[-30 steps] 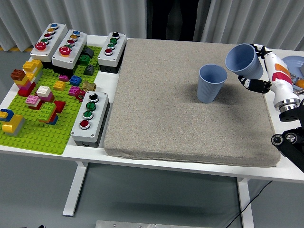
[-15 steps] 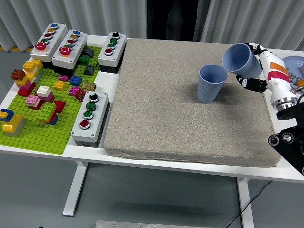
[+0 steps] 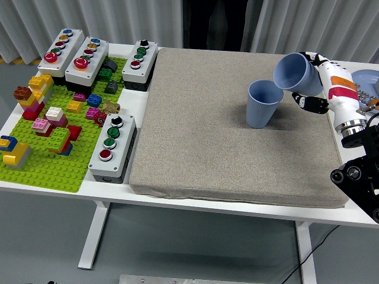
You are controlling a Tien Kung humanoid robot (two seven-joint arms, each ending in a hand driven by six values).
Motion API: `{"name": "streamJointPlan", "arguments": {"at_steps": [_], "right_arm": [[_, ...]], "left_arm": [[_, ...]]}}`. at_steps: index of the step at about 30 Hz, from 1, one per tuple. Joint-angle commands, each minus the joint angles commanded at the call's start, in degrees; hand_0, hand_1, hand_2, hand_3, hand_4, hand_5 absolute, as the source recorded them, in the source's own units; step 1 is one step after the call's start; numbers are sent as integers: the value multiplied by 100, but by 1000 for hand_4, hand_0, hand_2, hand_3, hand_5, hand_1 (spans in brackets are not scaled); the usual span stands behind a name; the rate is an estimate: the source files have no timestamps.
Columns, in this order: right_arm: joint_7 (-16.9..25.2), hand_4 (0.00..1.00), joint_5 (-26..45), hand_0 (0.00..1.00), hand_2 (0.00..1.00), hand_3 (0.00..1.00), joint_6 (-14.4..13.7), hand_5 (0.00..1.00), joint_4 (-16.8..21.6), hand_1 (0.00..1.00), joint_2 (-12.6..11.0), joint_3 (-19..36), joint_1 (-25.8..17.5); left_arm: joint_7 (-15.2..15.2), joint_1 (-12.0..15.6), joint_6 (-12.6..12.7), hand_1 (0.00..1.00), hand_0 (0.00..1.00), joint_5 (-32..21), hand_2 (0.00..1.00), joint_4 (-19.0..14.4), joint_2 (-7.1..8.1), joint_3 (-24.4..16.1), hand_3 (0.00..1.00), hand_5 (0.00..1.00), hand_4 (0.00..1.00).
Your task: Pick cup pour cup place
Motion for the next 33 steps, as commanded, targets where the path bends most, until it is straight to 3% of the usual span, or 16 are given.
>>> {"name": "streamJointPlan", "arguments": {"at_steps": [16,33], "right_arm": [[-44,735,-168,788,618,657,0,124,0,713,-21,-31,61],[-320,724,-789,789,616,654,0,120,100,711,-29,-154,98]], "left_arm": [[-4,-6,1,801,761,6,846,0,7,-16,750,946,515],[4,-2,4,801,761,32,845,0,9,-41,751,946,515]]}}
